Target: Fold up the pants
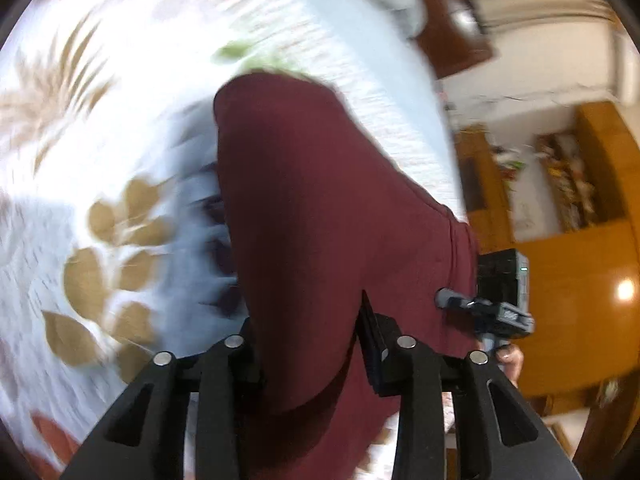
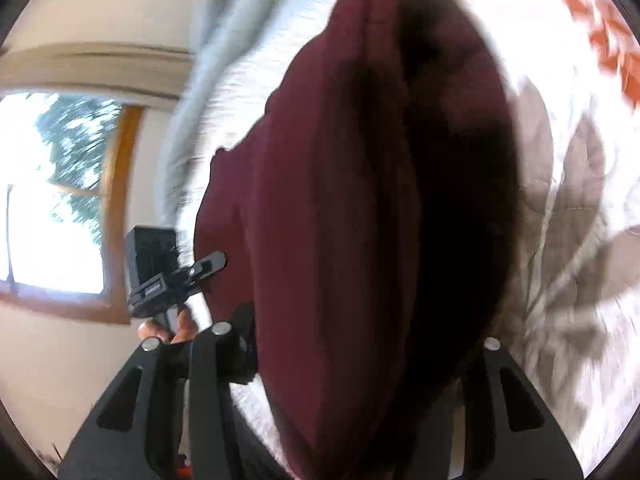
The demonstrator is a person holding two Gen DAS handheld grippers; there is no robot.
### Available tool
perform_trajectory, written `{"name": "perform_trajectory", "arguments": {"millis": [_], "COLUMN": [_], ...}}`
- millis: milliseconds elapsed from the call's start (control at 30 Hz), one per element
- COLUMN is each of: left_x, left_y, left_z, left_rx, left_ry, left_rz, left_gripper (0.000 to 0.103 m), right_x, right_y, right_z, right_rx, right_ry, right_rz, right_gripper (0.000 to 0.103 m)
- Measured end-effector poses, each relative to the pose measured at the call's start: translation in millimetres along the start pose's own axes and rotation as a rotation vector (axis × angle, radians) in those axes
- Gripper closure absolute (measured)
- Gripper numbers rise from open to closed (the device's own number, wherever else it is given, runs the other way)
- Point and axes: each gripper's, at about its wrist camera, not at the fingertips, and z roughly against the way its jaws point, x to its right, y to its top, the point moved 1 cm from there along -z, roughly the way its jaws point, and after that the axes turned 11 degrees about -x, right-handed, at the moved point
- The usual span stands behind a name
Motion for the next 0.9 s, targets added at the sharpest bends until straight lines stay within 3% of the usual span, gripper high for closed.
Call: {"name": "perform_trajectory", "arguments": {"millis": [33, 67, 167, 233, 267, 333, 400, 433, 500, 567, 633, 667, 700, 733, 767, 833, 867, 900], "left_x": [-8.1, -11.9, -11.4, -17.2, -14.4, -12.7, 6.7, 20.4, 35.8, 42.1, 24.3, 14.5, -0.1, -8.2, -18.9, -27.4, -24.4, -17.0], "left_y": [0.1, -0.9, -9.5, -22.2, -27.8, -36.9, -41.4, -40.8, -35.2, -27.5, -21.8, -21.5, -23.8, -28.2, -30.1, -32.5, -36.0, -42.1], "left_z": [-4.9, -7.2, 2.1, 18.4, 39.0, 67.0, 88.1, 93.1, 85.2, 60.1, 30.8, 17.7, 4.0, -3.1, -2.4, 6.3, 15.2, 19.7], "left_rx": [-0.002, 0.008, 0.018, 0.022, 0.071, 0.149, 0.228, 0.251, 0.243, 0.188, 0.15, 0.137, 0.125, 0.134, 0.139, 0.149, 0.167, 0.174], "left_ry": [-0.02, -0.05, -0.087, -0.051, 0.011, 0.046, -0.046, -0.118, -0.241, -0.334, -0.323, -0.305, -0.281, -0.255, -0.257, -0.309, -0.318, -0.329], "left_rz": [0.014, 0.018, -0.006, -0.012, -0.03, -0.062, -0.099, -0.142, -0.198, -0.176, -0.104, -0.066, -0.025, -0.021, -0.014, 0.0, -0.01, -0.025], "left_gripper": [0.06, 0.058, 0.055, 0.052, 0.05, 0.05, 0.05, 0.05, 0.049, 0.049, 0.049, 0.051, 0.057, 0.078, 0.087, 0.082, 0.068, 0.061], "right_x": [13.3, 27.6, 31.9, 30.3, 31.9, 27.6, 8.6, 2.4, -22.2, -34.7, -29.4, -14.1, 6.6, 21.3, 37.3, 40.4, 34.6, 28.5], "right_y": [4.1, 7.1, 0.8, -8.2, -16.0, -32.5, -46.3, -53.1, -66.7, -73.5, -77.2, -77.5, -81.1, -82.9, -85.6, -92.2, -94.4, -93.3], "right_z": [-5.3, -7.8, -2.0, 12.5, 27.2, 52.0, 68.5, 75.0, 64.5, 37.9, 13.3, 5.2, 6.0, 0.2, -4.1, -10.2, -5.9, -1.5], "right_rx": [-0.001, 0.0, -0.002, 0.02, 0.06, 0.176, 0.271, 0.284, 0.245, 0.173, 0.126, 0.118, 0.11, 0.101, 0.084, 0.064, 0.062, 0.061], "right_ry": [-0.021, 0.021, 0.062, 0.043, 0.025, -0.024, -0.026, 0.021, 0.124, 0.194, 0.168, 0.143, 0.136, 0.131, 0.196, 0.235, 0.207, 0.187], "right_rz": [-0.037, -0.074, -0.059, -0.047, -0.055, -0.061, -0.023, 0.016, 0.087, 0.126, 0.122, 0.099, 0.068, 0.032, 0.003, -0.011, 0.007, 0.016], "right_gripper": [0.05, 0.049, 0.046, 0.042, 0.041, 0.041, 0.041, 0.041, 0.041, 0.042, 0.049, 0.07, 0.103, 0.103, 0.103, 0.103, 0.103, 0.099]}}
